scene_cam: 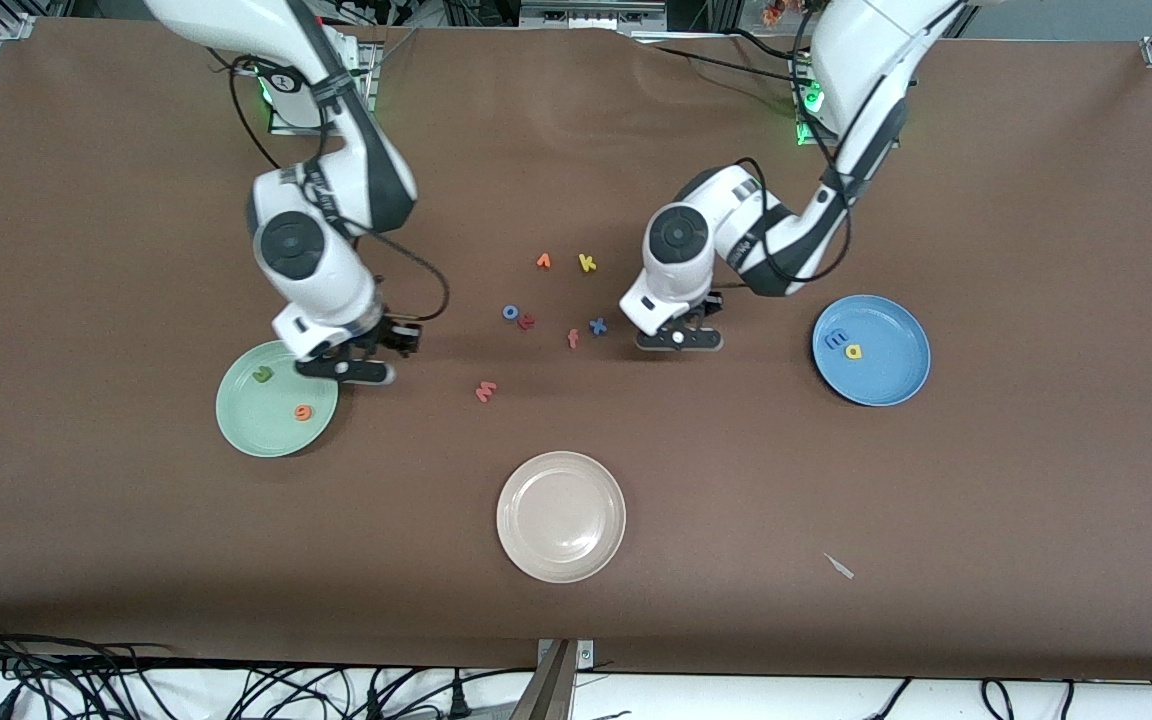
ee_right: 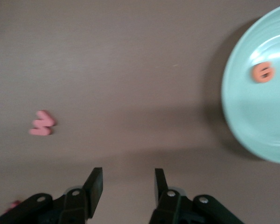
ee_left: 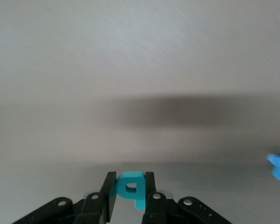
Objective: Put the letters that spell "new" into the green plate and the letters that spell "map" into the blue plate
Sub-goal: 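Grasp the teal letter with the left gripper while the right gripper reaches the pink letter, then place the teal letter on the blue plate while the right gripper grasps the pink letter, then place the pink letter on the green plate while the left gripper returns to rest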
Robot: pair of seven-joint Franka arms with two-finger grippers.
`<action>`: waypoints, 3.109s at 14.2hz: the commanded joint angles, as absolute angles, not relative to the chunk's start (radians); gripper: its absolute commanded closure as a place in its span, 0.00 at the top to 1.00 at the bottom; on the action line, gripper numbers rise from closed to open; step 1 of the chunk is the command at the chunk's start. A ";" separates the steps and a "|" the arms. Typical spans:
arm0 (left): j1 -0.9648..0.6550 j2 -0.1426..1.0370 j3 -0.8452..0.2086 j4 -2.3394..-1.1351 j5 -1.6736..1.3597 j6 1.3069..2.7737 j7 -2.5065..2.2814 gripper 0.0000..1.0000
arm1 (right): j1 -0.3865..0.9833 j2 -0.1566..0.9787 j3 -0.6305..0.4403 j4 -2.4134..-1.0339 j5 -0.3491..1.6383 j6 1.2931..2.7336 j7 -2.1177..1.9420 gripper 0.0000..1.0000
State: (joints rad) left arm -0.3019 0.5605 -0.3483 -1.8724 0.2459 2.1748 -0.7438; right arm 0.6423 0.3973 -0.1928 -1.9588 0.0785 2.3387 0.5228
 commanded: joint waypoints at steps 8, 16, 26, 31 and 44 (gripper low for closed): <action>0.112 0.459 -0.357 -1.867 0.172 1.893 0.051 0.00 | 0.732 0.678 -0.199 -1.665 0.097 2.339 0.842 0.61; 0.248 0.529 -0.351 -1.873 0.183 1.868 0.291 0.65 | 0.759 0.762 -0.198 -1.634 0.098 2.430 0.943 0.67; 0.296 0.525 -0.345 -1.602 0.172 1.573 0.255 1.00 | 0.775 0.787 -0.198 -1.631 0.094 2.474 0.966 0.37; 0.334 0.515 -0.347 -1.525 0.166 1.506 0.201 1.00 | 0.767 0.775 -0.201 -1.631 0.086 2.464 0.919 0.16; 0.152 0.002 -0.078 -1.730 0.006 1.631 0.190 1.00 | 0.738 0.588 -0.446 -1.670 0.100 2.112 0.255 0.16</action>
State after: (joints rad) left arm 0.1804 0.0644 -0.0997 -1.6769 0.0351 1.6228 0.1880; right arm 0.7344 0.6214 -0.4074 -1.6249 0.0805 2.1217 0.3784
